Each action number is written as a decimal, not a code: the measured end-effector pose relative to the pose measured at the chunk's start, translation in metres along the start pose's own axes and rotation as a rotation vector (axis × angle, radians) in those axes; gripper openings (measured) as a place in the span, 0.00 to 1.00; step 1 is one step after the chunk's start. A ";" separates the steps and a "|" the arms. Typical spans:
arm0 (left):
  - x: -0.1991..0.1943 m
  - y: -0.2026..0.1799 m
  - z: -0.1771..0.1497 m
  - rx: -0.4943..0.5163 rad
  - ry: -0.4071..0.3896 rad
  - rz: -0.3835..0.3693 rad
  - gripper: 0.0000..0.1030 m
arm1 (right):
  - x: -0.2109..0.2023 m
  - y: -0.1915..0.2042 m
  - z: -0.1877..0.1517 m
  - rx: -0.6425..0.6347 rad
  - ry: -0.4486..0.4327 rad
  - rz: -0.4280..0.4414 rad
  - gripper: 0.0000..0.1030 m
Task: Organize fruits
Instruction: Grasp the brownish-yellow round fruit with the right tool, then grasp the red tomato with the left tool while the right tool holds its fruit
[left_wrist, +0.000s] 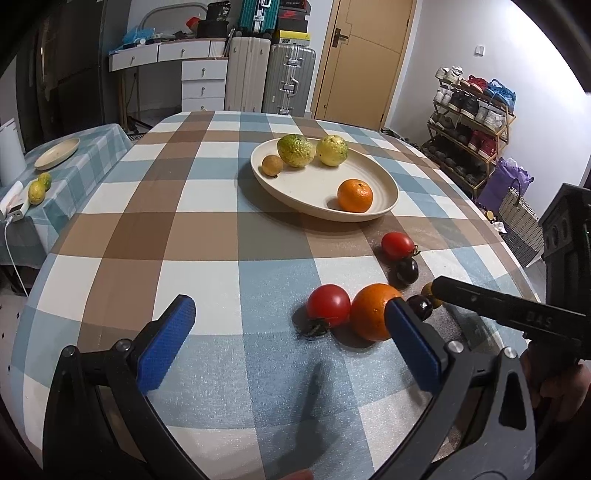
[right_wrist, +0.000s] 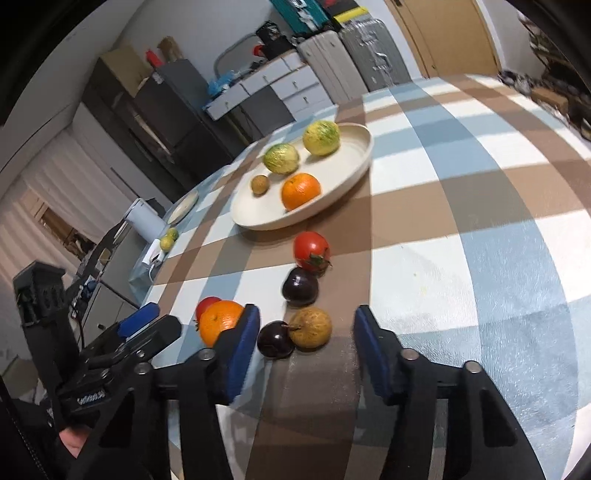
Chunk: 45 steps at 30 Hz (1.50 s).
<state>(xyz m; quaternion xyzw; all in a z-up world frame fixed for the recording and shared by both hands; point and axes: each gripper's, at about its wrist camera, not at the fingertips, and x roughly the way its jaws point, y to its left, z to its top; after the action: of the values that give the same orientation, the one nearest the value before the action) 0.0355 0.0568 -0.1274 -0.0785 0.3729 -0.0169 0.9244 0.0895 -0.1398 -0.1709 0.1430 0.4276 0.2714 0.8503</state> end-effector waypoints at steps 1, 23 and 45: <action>-0.001 -0.001 0.000 0.003 -0.004 0.000 0.99 | 0.001 0.000 0.000 0.001 0.004 -0.003 0.41; -0.004 -0.044 0.008 0.142 0.006 -0.092 0.99 | -0.023 -0.014 -0.001 0.032 -0.077 0.038 0.27; 0.050 0.040 0.012 -0.223 0.198 -0.356 0.46 | -0.031 -0.016 0.002 0.008 -0.090 0.049 0.27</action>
<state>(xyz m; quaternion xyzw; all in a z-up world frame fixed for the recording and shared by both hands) 0.0786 0.0939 -0.1595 -0.2429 0.4416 -0.1459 0.8513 0.0817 -0.1713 -0.1568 0.1690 0.3865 0.2834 0.8612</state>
